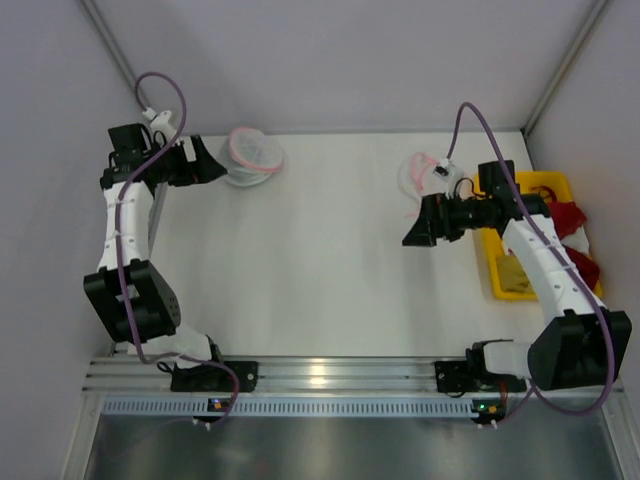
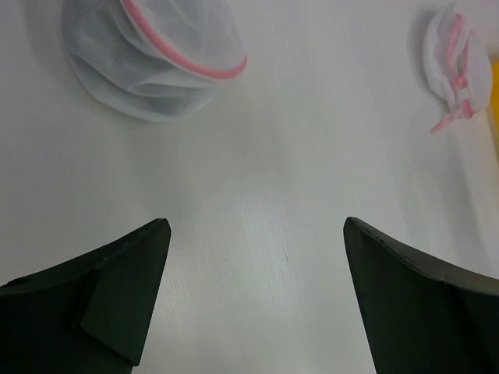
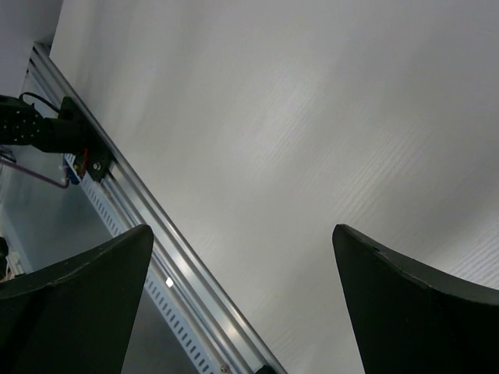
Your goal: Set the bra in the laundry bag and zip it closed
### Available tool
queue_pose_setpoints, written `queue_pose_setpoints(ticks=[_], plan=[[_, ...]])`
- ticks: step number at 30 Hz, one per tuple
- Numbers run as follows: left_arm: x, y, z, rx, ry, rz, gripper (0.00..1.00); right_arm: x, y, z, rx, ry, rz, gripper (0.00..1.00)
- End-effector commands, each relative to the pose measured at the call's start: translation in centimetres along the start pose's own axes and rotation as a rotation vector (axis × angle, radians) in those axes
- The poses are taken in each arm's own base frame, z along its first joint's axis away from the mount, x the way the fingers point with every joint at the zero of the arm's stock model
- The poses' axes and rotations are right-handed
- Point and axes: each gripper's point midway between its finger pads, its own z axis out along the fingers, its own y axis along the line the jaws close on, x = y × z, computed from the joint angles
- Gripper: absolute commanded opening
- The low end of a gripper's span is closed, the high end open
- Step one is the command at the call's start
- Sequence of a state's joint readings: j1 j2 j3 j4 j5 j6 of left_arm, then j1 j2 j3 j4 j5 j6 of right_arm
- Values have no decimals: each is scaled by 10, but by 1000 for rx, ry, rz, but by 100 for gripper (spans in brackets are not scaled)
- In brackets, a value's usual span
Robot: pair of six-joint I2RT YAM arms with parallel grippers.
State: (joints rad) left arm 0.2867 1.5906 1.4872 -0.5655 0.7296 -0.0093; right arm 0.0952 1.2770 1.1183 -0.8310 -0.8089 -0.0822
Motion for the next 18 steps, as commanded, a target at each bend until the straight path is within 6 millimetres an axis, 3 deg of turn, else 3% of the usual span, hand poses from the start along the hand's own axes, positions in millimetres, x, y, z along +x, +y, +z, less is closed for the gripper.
queue_pose_setpoints(ticks=[1,6,7,9,10,18], plan=[[30,-14,-34,-51,73,89,99,-8,0,-5,4,-57,-74,99],[66,-13,-41,-159,150,132,99,-1,-3,2,-2,-64,-78,99],[72,-27,-37,-150,168,166,99,4,-6,5,-1,-55,-67,100],[86,-26,-32,-224,215,195,99,8,-8,10,1,-47,-72,99],[92,-41,-22,-206,238,231,98,11,-10,11,8,-38,-73,99],[93,-87,8,-204,266,308,99,25,-21,14,54,32,-110,99]])
